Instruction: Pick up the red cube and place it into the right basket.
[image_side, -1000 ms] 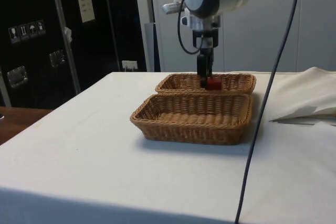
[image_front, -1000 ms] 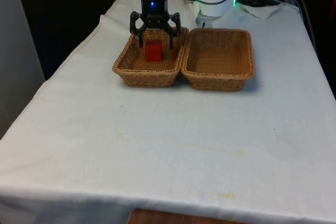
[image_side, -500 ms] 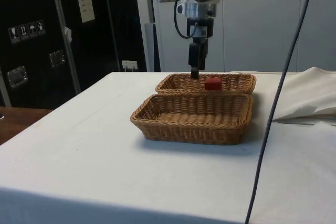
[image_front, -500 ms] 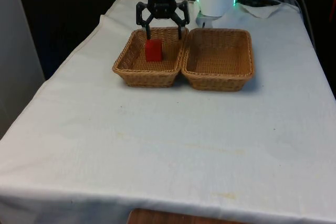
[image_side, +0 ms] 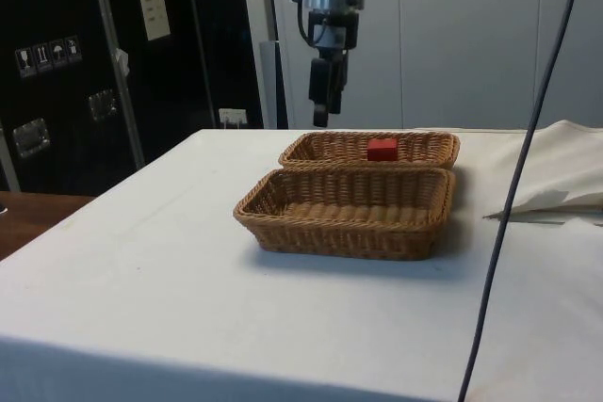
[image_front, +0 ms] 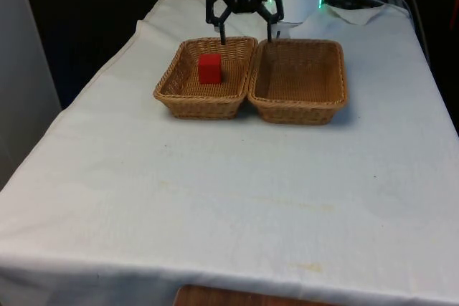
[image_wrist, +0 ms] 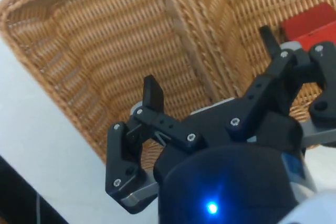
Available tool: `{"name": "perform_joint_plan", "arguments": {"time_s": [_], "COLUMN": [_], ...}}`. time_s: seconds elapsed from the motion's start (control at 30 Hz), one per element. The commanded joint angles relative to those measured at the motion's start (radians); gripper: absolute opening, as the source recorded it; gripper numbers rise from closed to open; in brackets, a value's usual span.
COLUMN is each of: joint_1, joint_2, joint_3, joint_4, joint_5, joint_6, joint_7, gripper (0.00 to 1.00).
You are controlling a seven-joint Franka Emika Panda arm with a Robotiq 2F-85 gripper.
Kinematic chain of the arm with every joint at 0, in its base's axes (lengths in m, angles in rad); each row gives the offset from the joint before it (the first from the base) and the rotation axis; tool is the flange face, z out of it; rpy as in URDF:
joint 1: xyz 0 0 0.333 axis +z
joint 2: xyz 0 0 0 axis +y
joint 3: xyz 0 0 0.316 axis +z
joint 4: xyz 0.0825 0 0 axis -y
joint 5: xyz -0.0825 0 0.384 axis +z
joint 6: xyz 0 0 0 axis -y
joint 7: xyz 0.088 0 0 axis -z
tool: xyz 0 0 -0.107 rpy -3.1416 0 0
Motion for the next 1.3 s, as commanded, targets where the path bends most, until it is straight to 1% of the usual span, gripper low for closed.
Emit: {"name": "perform_joint_plan", "arguments": {"time_s": [0.0,0.03,0.07,0.1,0.13,0.33,0.37,0.4,0.43,0.57,0.67,0.7,0.73,0.87,0.93,0.97,1.0,1.27], "joint_1": [0.003,0.003,0.002,0.0,0.003,0.002,0.002,0.0,0.002,0.001,0.001,0.0,0.0,0.0,0.0,0.0,0.0,0.001], "joint_2": [0.003,-0.002,-0.004,-0.008,-0.006,-0.013,-0.014,-0.015,-0.015,-0.014,-0.008,-0.017,-0.006,0.006,0.012,0.001,0.015,0.032], "joint_3": [0.004,0.016,0.022,0.024,0.028,0.06,0.069,0.071,0.073,0.094,0.104,0.104,0.107,0.116,0.119,0.122,0.121,0.132], "joint_4": [0.01,0.018,0.022,0.018,0.028,0.054,0.062,0.06,0.067,0.087,0.097,0.09,0.099,0.109,0.115,0.11,0.118,0.138], "joint_5": [-0.021,-0.022,-0.022,0.0,-0.022,-0.019,-0.018,0.0,-0.017,-0.018,-0.023,0.0,-0.025,-0.041,-0.065,-0.039,-0.074,-0.149], "joint_6": [-0.009,-0.017,-0.021,-0.016,-0.026,-0.045,-0.049,-0.044,-0.051,-0.06,-0.058,-0.057,-0.058,-0.051,-0.048,-0.055,-0.048,-0.047], "joint_7": [0.027,0.034,0.037,0.016,0.041,0.053,0.055,0.037,0.056,0.059,0.063,0.042,0.064,0.072,0.087,0.066,0.093,0.145], "gripper": [1.0,1.0,1.0,1.0,1.0,1.0,1.0,1.0,1.0,1.0,1.0,1.0,1.0,1.0,1.0,1.0,1.0,1.0]}}
